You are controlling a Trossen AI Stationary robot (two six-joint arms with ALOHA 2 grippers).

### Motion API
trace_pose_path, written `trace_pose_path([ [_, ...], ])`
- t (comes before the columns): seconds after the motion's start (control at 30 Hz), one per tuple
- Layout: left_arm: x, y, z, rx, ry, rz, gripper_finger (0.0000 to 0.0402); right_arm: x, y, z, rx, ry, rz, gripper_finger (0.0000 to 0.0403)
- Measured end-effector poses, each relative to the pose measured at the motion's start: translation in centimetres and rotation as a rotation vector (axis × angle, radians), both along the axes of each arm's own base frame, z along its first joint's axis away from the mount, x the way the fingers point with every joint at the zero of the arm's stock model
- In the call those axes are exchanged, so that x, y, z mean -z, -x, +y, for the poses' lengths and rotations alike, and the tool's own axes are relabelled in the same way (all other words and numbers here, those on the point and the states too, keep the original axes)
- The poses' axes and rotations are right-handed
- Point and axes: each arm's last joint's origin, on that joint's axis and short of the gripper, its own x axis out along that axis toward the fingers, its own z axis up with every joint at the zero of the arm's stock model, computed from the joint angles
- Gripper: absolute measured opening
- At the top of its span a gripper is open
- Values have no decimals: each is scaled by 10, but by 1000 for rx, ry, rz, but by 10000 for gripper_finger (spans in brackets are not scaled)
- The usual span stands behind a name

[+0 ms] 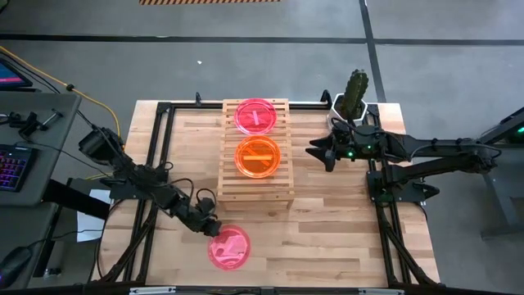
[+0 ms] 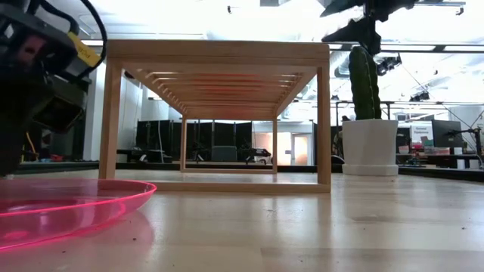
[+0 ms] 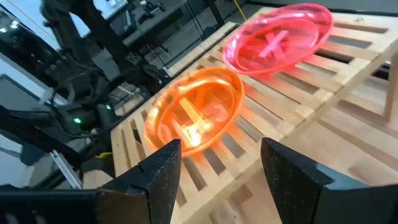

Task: Place and stack plates onto a shelf
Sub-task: Stack the pink plate on top of the other pink plate on the shelf

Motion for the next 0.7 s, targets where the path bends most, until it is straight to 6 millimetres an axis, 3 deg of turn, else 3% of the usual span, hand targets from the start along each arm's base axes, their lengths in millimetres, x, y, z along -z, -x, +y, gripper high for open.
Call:
trace_pose_path([
  [0.23,8,-6,-3,1,20,-16,141,4,-4,0,1,-20,26,205],
  [0.47,6,-5,-1,35,-13,-31,18,4,-4,0,1,-20,23,205],
  [0.57,-1,-5,-1,60,-8,-70,9,4,-4,0,-2,-20,23,205],
  [0.7,-26,-1,-2,179,36,-187,2,4,-4,0,-2,-19,24,205],
])
